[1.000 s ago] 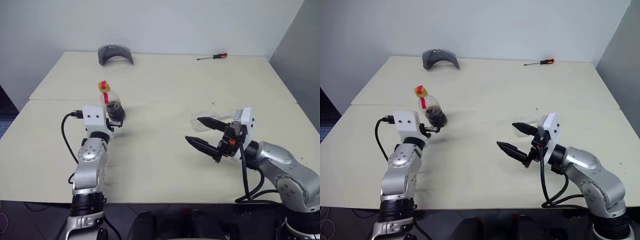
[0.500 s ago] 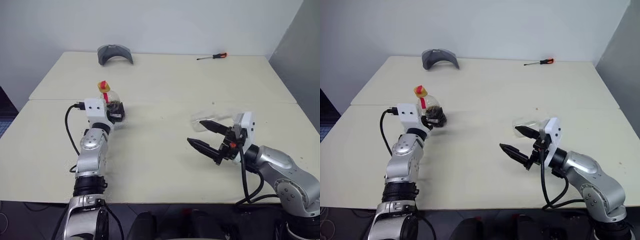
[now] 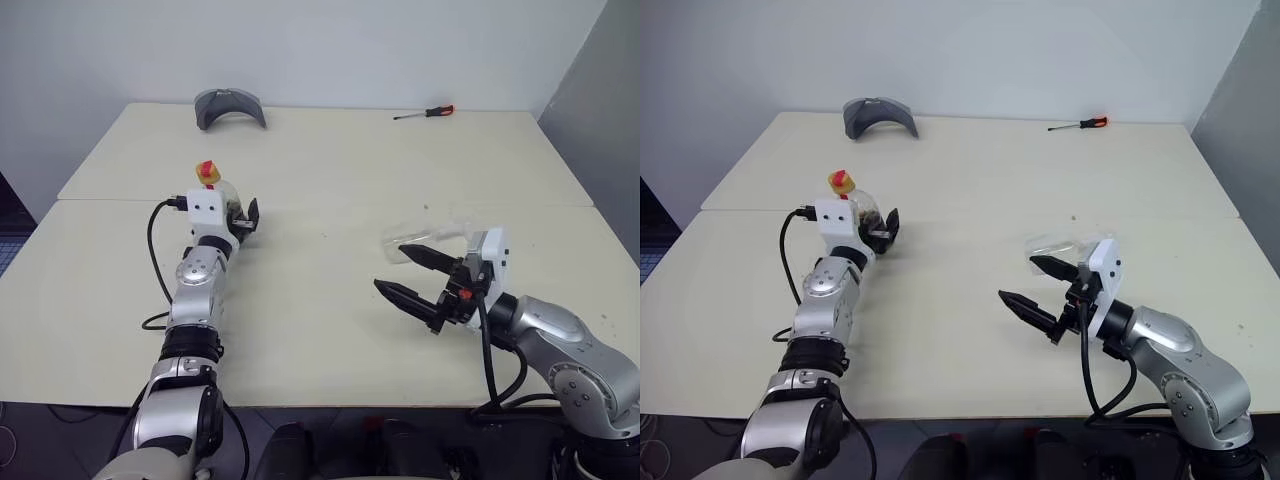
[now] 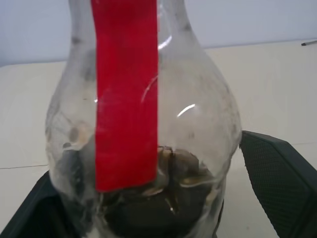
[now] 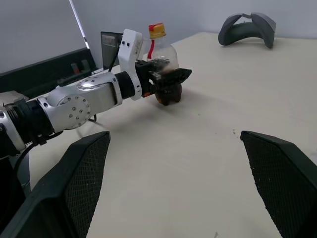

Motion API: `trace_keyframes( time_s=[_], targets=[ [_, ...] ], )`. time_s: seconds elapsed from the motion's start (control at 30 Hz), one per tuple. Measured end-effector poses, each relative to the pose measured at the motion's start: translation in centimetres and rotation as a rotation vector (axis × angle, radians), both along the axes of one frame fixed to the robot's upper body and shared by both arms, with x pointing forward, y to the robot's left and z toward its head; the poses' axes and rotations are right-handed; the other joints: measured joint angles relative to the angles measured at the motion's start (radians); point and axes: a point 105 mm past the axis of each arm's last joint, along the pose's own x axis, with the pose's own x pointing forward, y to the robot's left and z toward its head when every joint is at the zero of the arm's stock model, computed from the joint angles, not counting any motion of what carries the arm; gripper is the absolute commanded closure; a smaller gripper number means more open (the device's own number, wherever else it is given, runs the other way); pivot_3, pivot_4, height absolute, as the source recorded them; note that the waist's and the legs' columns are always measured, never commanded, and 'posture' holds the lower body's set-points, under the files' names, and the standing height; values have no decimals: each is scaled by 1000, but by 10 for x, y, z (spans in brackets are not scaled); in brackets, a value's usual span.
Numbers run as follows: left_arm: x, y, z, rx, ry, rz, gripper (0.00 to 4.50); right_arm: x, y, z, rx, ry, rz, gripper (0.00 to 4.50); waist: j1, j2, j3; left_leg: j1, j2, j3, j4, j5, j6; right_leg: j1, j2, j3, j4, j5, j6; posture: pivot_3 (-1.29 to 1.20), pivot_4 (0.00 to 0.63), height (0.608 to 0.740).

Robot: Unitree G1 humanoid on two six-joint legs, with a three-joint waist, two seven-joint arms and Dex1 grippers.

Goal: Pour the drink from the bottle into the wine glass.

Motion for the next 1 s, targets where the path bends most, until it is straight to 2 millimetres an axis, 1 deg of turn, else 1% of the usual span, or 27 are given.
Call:
trace_keyframes(
  time_s=[0.03,0.13,0.27,0.33,0.37,0.43,0.57,0.63,0.67,0.7,0.77,0.87,1.0],
  targets=[
    [1,-1,0,-1,-3,-3,24,0,0,0,1,-2,0,0,0,0,0,0,0,0,0,0,0,0,0,0,0,0,0,0,150,740],
    [4,-1,2,-1,-8,-7,615,0,0,0,1,-1,-2,0,0,0,0,0,0,0,0,0,0,0,0,0,0,0,0,0,150,740],
    [7,0,4,0,-16,-8,1847,0,0,0,1,-2,-2,0,0,0,0,0,0,0,0,0,0,0,0,0,0,0,0,0,150,740],
    [8,-1,5,-1,-19,-9,2260,0,0,0,1,-3,-2,0,0,0,0,0,0,0,0,1,-1,0,0,0,0,0,0,0,150,740],
    [9,-1,5,-1,-20,-10,2385,0,0,0,1,-3,-2,0,0,0,0,0,0,0,0,1,-1,0,0,0,0,0,0,0,150,740],
    [10,-1,5,-1,-19,-12,2523,0,0,0,2,-4,-3,0,0,0,0,0,0,0,0,1,-1,0,0,0,0,0,0,0,150,740],
    [10,-3,5,1,-15,-25,2632,2,3,3,3,-16,-4,0,-1,0,0,0,0,0,0,1,-2,0,0,0,0,0,0,0,150,740],
    [10,-6,6,12,-3,-56,2719,4,3,9,-2,-39,-10,0,-1,0,0,0,0,0,0,1,-2,0,0,0,0,0,0,0,150,740],
    [10,-10,7,21,6,-91,2760,6,4,13,-11,-59,-13,0,-1,0,0,-1,0,0,1,2,-3,0,0,0,0,0,0,0,150,740],
    [10,-16,9,27,15,-130,2760,9,4,16,-22,-76,-21,0,0,0,0,-1,0,0,1,2,-3,-1,0,-1,0,0,0,0,150,740],
    [6,-34,16,50,34,-258,2760,20,3,28,-47,-124,-54,0,-1,0,0,-1,-1,0,1,2,-4,-1,0,0,0,0,0,0,150,740],
    [-6,-64,32,101,52,-478,2760,40,1,47,-83,-183,-101,0,-3,0,0,-1,0,0,1,2,-4,-1,0,0,0,0,0,0,150,740],
    [-23,-90,48,150,83,-702,2760,68,4,64,-106,-200,-136,0,-8,1,1,-1,0,1,0,2,-4,-2,0,1,1,0,0,0,150,740]
  ],
)
